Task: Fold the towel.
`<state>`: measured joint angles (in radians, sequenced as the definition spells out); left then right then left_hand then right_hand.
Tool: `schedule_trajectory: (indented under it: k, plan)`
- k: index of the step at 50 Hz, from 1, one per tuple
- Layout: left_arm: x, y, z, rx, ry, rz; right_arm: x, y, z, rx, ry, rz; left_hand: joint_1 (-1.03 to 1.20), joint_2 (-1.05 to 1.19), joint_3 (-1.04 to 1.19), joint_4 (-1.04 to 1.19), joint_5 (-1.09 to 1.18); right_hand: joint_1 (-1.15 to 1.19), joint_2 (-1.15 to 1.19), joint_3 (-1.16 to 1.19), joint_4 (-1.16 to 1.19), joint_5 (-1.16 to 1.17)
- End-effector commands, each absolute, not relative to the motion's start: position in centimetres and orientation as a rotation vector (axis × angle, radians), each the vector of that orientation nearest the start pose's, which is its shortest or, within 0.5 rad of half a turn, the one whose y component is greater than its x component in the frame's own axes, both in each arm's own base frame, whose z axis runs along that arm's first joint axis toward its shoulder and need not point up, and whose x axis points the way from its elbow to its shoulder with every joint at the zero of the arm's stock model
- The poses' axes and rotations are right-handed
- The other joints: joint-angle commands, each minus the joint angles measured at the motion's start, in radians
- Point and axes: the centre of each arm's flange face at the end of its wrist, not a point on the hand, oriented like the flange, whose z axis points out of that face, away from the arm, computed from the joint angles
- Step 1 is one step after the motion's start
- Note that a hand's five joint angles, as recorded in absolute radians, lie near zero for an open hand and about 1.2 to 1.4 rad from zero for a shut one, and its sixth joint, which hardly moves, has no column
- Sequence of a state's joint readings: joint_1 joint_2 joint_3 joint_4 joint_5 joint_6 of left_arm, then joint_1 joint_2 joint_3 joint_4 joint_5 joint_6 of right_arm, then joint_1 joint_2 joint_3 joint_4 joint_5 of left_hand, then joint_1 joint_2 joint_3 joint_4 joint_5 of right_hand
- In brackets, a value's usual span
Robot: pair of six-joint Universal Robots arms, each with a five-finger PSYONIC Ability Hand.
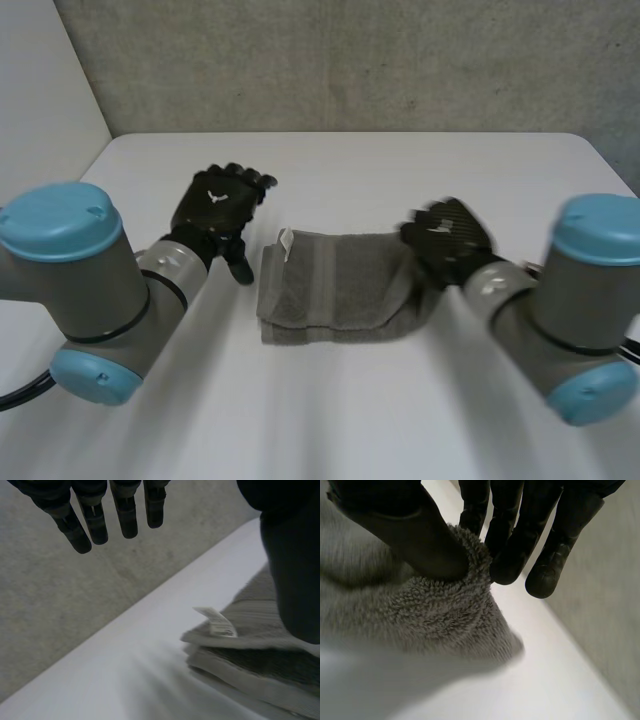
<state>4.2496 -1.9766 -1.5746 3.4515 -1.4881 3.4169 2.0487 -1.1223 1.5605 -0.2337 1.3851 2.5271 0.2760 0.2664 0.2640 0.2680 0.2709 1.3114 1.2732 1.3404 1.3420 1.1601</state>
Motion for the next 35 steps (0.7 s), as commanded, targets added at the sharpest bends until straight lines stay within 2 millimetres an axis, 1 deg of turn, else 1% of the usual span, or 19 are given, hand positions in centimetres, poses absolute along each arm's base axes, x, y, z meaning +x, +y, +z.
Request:
schedule_trajectory:
  k: [1, 3, 5, 6, 8, 13, 14, 15, 16, 17, 18, 19, 21, 22, 24, 25, 27, 30, 35]
  plan:
    - [-26.7, -28.8, 22.5, 0.769, 2.21, -2.278, 38.7, -20.5, 18.2, -1.739, 1.487, -2.001, -0.03, -0.021, -0.018, -0.022, -0.2, 0.085, 0.123, 0.056, 0.054, 0.062]
    - [-25.5, -29.5, 23.3, 0.665, 2.214, -2.293, 41.1, -18.7, 17.2, -1.837, 1.343, -1.987, -0.03, -0.021, -0.018, -0.022, -0.2, 0.085, 0.123, 0.056, 0.054, 0.062]
    - [-25.1, -29.7, 23.6, 0.624, 2.221, -2.306, 42.1, -17.8, 16.3, -1.862, 1.281, -1.946, -0.03, -0.021, -0.018, -0.022, -0.2, 0.085, 0.123, 0.056, 0.054, 0.062]
    - [-25.1, -29.7, 23.6, 0.624, 2.221, -2.306, 42.1, -17.8, 16.2, -1.863, 1.281, -1.945, -0.03, -0.021, -0.018, -0.022, -0.2, 0.085, 0.123, 0.056, 0.054, 0.062]
    - [-24.7, -29.8, 23.9, 0.582, 2.234, -2.32, 43.3, -16.5, 14.5, -1.88, 1.189, -1.848, -0.03, -0.021, -0.018, -0.022, -0.2, 0.085, 0.123, 0.056, 0.054, 0.062]
    - [-24.5, -29.9, 23.8, 0.572, 2.241, -2.317, 43.6, -16.2, 14.3, -1.81, 1.202, -1.786, -0.033, -0.024, -0.021, -0.025, -0.203, 0.085, 0.123, 0.056, 0.054, 0.062]
    - [-24.5, -29.9, 23.7, 0.573, 2.245, -2.317, 43.5, -16.4, 14.3, -1.763, 1.246, -1.761, -0.03, -0.021, -0.018, -0.022, -0.2, 0.051, 0.089, 0.022, 0.02, 0.028]
    - [-24.6, -29.9, 23.7, 0.575, 2.245, -2.317, 43.5, -16.6, 14.5, -1.708, 1.286, -1.74, -0.033, -0.023, -0.021, -0.025, -0.203, -0.359, -0.321, -0.388, -0.39, -0.382]
    - [-24.6, -29.9, 23.7, 0.575, 2.245, -2.317, 43.5, -16.6, 14.5, -1.707, 1.287, -1.74, -0.033, -0.024, -0.021, -0.025, -0.203, -0.363, -0.325, -0.392, -0.394, -0.386]
    - [-24.7, -29.9, 23.7, 0.578, 2.247, -2.319, 43.2, -16.8, 14.7, -1.648, 1.333, -1.714, -0.033, -0.024, -0.021, -0.025, -0.203, -0.823, -0.784, -0.852, -0.853, -0.846]
    - [-25.0, -29.8, 23.7, 0.587, 2.249, -2.326, 42.9, -17.1, 15.3, -1.582, 1.376, -1.7, -0.033, -0.024, -0.021, -0.025, -0.203, -1.115, -1.077, -1.144, -1.145, -1.138]
    - [-25.0, -29.8, 23.7, 0.587, 2.249, -2.326, 42.9, -17.1, 15.3, -1.582, 1.376, -1.7, -0.033, -0.024, -0.021, -0.025, -0.203, -1.118, -1.08, -1.147, -1.148, -1.141]
    - [-25.3, -29.9, 23.3, 0.595, 2.263, -2.322, 42.0, -17.6, 17.6, -1.437, 1.444, -1.693, -0.033, -0.024, -0.021, -0.025, -0.203, -1.137, -1.099, -1.166, -1.167, -1.16]
    - [-25.3, -29.9, 23.3, 0.595, 2.263, -2.322, 42.0, -17.6, 17.6, -1.436, 1.445, -1.693, -0.033, -0.024, -0.021, -0.025, -0.203, -1.137, -1.099, -1.166, -1.167, -1.16]
    - [-26.3, -29.7, 22.9, 0.621, 2.285, -2.331, 40.2, -19.4, 19.5, -1.27, 1.535, -1.696, -0.033, -0.024, -0.021, -0.025, -0.203, -1.137, -1.099, -1.166, -1.167, -1.16]
    - [-26.4, -29.7, 22.9, 0.621, 2.285, -2.331, 40.2, -19.4, 19.5, -1.269, 1.535, -1.696, -0.033, -0.024, -0.021, -0.025, -0.203, -1.137, -1.099, -1.166, -1.167, -1.16]
    - [-27.6, -29.2, 22.4, 0.648, 2.323, -2.342, 38.3, -21.5, 20.8, -1.105, 1.63, -1.7, -0.033, -0.024, -0.021, -0.025, -0.203, -1.137, -1.099, -1.166, -1.167, -1.16]
    - [-28.0, -29.1, 21.8, 0.654, 2.349, -2.332, 37.5, -22.2, 20.9, -1.034, 1.677, -1.68, -0.033, -0.024, -0.021, -0.025, -0.203, -1.137, -1.099, -1.166, -1.167, -1.16]
    - [-28.9, -28.3, 19.4, 0.676, 2.467, -2.26, 34.8, -24.7, 20.2, -0.81, 1.865, -1.595, -0.033, -0.024, -0.021, -0.025, -0.203, -1.137, -1.099, -1.166, -1.167, -1.16]
